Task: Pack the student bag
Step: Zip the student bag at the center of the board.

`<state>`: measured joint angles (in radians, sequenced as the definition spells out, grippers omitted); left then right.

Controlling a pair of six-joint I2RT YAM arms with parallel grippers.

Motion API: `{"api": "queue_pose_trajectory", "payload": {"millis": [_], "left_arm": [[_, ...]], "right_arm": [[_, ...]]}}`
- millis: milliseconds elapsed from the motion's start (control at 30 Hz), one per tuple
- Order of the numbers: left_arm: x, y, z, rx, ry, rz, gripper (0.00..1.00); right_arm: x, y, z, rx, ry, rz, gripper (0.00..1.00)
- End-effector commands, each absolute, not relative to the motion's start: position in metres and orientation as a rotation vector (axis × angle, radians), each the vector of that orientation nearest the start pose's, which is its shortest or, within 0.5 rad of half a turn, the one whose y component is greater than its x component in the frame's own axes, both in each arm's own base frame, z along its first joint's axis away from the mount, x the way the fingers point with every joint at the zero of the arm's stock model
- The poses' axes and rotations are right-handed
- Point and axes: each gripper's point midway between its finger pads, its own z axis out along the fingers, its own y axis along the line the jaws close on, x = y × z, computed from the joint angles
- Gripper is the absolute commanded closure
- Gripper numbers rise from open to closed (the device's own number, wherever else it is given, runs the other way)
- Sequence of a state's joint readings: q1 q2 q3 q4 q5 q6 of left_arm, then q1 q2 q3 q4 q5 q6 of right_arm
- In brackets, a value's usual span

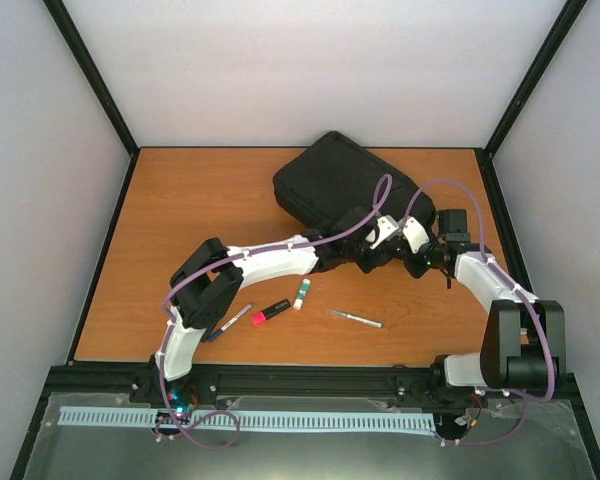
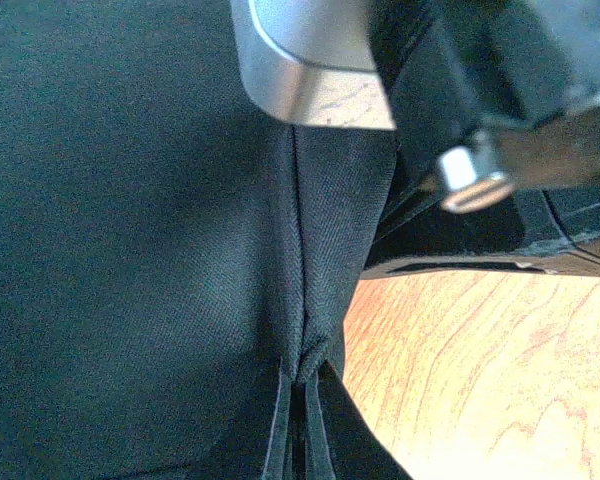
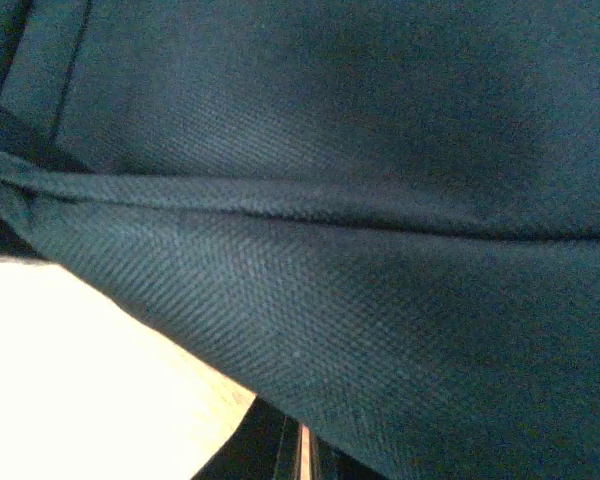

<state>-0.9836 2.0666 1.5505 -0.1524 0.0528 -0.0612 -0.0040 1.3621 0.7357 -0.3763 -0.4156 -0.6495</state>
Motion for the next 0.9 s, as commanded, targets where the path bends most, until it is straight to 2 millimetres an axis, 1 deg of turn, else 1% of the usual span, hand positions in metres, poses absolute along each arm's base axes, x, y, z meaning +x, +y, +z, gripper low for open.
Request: {"api": "queue_pose_trajectory", "payload": {"millis": [0, 100, 267, 333, 433, 467, 567, 733, 867], "left_arm": [[0.317, -0.495, 0.142, 1.05, 1.981, -0.631, 0.99], [0.314, -0.491, 0.134, 1.062, 1.995, -0.626, 0.99], [0.301, -0.486, 0.118, 1.096, 2.021, -0.669, 0.99], [0.294, -0.485, 0.113, 1.122, 2.03, -0.696, 0.99], [0.278, -0.485, 0.108, 1.164, 2.041, -0.769, 0.99], [0.276, -0.483, 0.105, 1.16, 2.049, -0.772, 0.99], [0.275, -0.473, 0.098, 1.123, 2.076, -0.741, 0.99], [0.279, -0.451, 0.083, 1.079, 2.126, -0.633, 0.99], [0.283, -0.436, 0.078, 1.025, 2.158, -0.563, 0.99]], "right_arm": [[0.315, 0.058, 0.083, -0.966, 2.315, 0.208, 0.97], [0.312, 0.048, 0.08, -0.951, 2.347, 0.203, 0.97], [0.313, 0.029, 0.069, -0.916, 2.417, 0.187, 0.97], [0.316, 0.021, 0.066, -0.892, 2.446, 0.182, 0.97], [0.324, 0.009, 0.066, -0.839, 2.472, 0.19, 0.97], [0.327, 0.005, 0.066, -0.82, 2.478, 0.187, 0.97], [0.335, -0.006, 0.067, -0.783, 2.493, 0.173, 0.97], [0.344, -0.019, 0.068, -0.737, 2.502, 0.164, 0.97], [0.347, -0.024, 0.066, -0.725, 2.511, 0.171, 0.97]]}}
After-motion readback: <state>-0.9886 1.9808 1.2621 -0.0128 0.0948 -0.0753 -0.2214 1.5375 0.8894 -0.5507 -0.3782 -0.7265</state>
